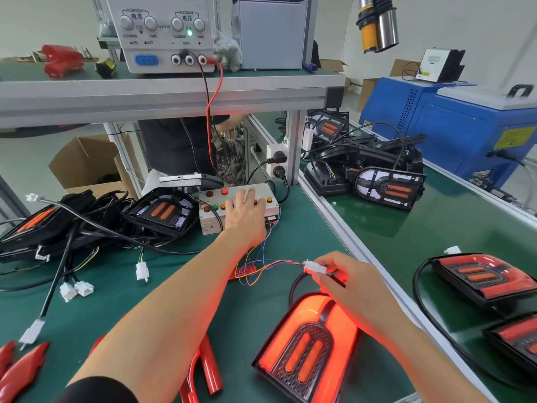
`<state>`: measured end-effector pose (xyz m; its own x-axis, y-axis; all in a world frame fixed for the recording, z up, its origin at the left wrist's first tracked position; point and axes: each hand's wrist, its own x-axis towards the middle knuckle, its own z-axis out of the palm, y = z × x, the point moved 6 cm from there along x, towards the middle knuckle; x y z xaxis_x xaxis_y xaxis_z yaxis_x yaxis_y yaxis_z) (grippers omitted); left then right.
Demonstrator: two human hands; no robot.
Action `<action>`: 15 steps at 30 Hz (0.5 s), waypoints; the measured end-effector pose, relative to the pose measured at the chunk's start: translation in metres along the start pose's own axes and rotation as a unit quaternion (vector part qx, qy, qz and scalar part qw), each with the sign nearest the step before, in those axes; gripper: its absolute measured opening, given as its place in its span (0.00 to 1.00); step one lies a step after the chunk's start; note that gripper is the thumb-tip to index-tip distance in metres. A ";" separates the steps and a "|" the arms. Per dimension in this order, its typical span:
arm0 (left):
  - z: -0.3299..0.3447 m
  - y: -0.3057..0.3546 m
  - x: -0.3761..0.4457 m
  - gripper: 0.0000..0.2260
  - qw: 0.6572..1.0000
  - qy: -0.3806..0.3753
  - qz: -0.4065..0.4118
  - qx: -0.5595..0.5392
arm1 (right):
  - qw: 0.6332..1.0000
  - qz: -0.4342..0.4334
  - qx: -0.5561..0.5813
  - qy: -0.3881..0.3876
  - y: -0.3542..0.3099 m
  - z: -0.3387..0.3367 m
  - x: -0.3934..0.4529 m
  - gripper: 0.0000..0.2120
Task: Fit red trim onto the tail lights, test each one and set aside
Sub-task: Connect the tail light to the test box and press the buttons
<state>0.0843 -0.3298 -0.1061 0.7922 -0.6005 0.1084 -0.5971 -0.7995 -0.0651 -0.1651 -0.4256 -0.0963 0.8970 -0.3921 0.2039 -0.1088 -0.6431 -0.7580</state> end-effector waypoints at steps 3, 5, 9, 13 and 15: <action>0.001 0.000 0.001 0.30 1.000 -0.002 0.000 0.002 | 1.000 0.000 0.004 -0.001 0.000 0.000 0.000 0.03; 0.001 0.000 0.001 0.31 1.000 0.000 -0.003 0.001 | 1.000 0.000 0.002 -0.001 0.001 0.000 0.001 0.02; 0.000 0.000 -0.001 0.30 1.000 0.012 -0.012 -0.005 | 1.000 -0.005 -0.004 0.002 0.002 0.000 0.000 0.03; -0.001 0.001 -0.004 0.30 1.000 0.022 -0.018 -0.009 | 1.000 -0.002 -0.008 0.001 0.002 0.000 -0.001 0.03; -0.001 0.001 -0.003 0.30 1.000 0.019 -0.016 -0.007 | 1.000 -0.001 -0.008 0.001 0.003 0.000 0.000 0.03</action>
<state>0.0808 -0.3290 -0.1050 0.8059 -0.5732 0.1479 -0.5732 -0.8181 -0.0470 -0.1655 -0.4274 -0.0988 0.8967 -0.3911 0.2071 -0.1133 -0.6551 -0.7470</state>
